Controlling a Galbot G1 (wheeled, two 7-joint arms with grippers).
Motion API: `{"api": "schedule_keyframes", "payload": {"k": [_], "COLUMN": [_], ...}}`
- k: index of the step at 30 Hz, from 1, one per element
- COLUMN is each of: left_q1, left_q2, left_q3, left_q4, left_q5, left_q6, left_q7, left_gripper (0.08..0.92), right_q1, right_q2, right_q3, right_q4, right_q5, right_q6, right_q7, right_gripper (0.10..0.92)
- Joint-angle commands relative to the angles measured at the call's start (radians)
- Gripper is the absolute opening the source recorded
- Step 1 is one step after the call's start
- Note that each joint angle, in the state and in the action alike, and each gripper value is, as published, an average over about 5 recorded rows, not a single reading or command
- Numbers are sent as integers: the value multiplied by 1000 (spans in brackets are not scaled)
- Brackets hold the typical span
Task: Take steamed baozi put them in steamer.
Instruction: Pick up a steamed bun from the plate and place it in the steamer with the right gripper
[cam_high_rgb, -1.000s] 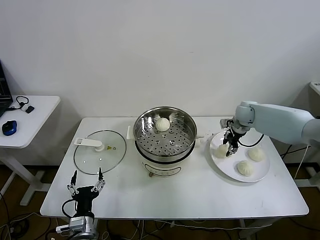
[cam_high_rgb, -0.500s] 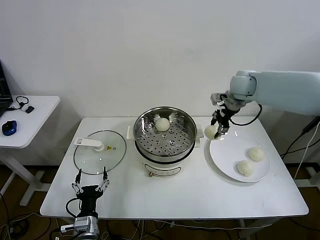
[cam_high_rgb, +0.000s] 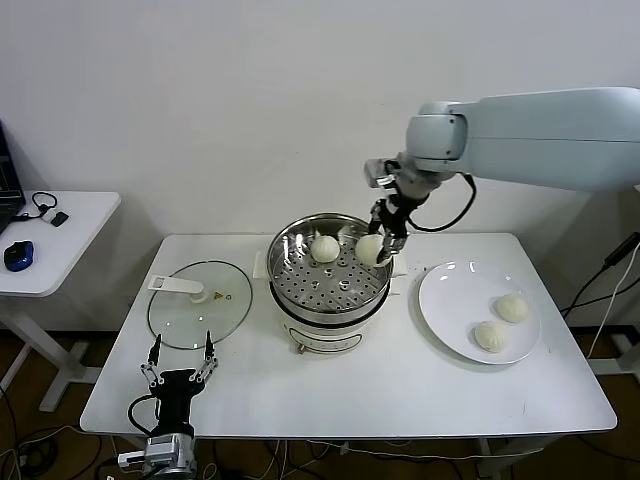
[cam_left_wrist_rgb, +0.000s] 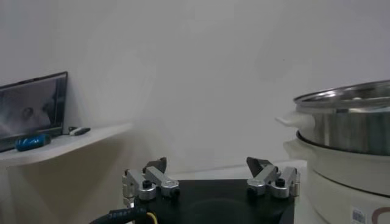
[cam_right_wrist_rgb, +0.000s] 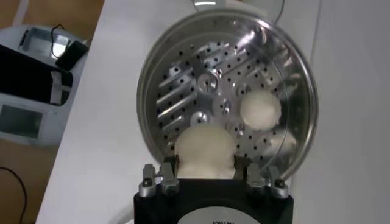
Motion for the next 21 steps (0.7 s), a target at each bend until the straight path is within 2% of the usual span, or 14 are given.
{"api": "schedule_keyframes", "payload": {"k": [1, 13, 21], "left_q1": [2, 4, -1], "left_q2": [1, 7, 9], "left_q3": [-2, -8, -6], "left_q4": [-29, -23, -23], "left_q5": [-3, -16, -20], "left_q6": [4, -1, -2], "left_q7": [2, 1, 1], "left_gripper": [823, 823, 823], "right_q1": [-205, -392, -447], "right_q2": [242, 371, 412], "right_q3": [85, 133, 154], "right_q4": [-212, -481, -571], "right_q5": [9, -63, -85], "right_q6": [-10, 4, 8], "right_q7": [15, 11, 4], "right_gripper": [611, 611, 611]}}
